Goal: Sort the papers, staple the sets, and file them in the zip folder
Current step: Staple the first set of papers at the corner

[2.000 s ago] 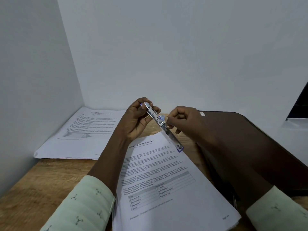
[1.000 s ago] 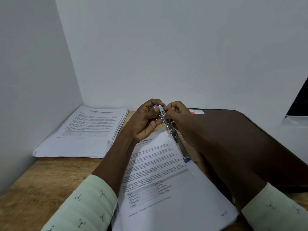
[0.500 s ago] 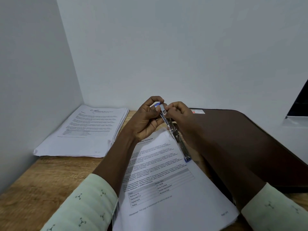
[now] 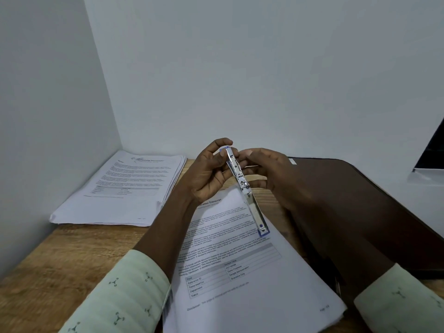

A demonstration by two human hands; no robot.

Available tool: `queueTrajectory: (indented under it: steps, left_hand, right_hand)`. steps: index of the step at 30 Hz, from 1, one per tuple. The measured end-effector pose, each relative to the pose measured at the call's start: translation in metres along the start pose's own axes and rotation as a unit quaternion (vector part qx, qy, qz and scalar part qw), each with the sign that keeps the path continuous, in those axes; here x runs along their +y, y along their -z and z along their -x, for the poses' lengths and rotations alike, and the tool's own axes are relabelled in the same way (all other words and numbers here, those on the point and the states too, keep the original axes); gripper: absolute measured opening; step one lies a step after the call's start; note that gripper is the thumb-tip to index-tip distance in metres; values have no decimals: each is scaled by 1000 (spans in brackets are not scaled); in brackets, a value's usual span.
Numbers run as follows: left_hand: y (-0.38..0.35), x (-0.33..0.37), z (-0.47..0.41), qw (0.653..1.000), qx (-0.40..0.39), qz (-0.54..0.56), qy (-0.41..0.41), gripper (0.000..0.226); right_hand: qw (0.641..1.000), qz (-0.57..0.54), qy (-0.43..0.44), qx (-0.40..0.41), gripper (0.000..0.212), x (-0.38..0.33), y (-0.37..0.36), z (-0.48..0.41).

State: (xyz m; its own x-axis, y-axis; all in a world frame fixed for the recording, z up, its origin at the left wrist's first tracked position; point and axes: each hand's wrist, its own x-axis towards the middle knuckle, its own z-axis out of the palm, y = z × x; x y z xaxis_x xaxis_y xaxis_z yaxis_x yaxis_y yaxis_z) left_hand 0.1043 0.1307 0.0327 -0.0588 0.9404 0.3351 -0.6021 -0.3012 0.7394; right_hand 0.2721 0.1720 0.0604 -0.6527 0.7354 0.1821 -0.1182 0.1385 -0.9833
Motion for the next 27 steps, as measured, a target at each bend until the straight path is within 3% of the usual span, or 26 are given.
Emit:
queueTrajectory:
  steps: [4,6,10,12,14,17,19,22,24,27]
  left_hand:
    - [-1,1,1,998,49,23,-22,15]
    - [2,2,-1,994,90,38,-50,14]
    - [15,2,-4,979,174,39,-103,12]
    - [21,1,-3,973,204,16,-104,12]
    - [24,0,-3,972,214,3,-99,13]
    - [20,-1,-2,979,188,-8,-78,18]
    - [13,-4,-1,985,162,-27,-59,21]
    - [0,-7,1,992,107,-62,-22,27]
    - [-9,-6,2,996,55,-73,5,32]
    - [-19,-7,1,998,-7,-69,5,31]
  right_hand:
    - [989,7,-95,-112,47,-3,19,3]
    - [975,34,-132,-179,46,-1,29,5]
    - [959,33,-142,-243,72,3,43,6]
    - [967,18,-107,-232,73,2,47,5]
    - [976,-2,-76,-206,58,-2,47,6]
    - [989,17,-17,-144,29,-3,38,5]
    - [993,66,45,-88,23,1,29,2]
    - [984,141,107,17,32,9,20,-7]
    - [981,162,95,54,49,16,18,-12]
    - [996,83,17,11,66,26,20,-13]
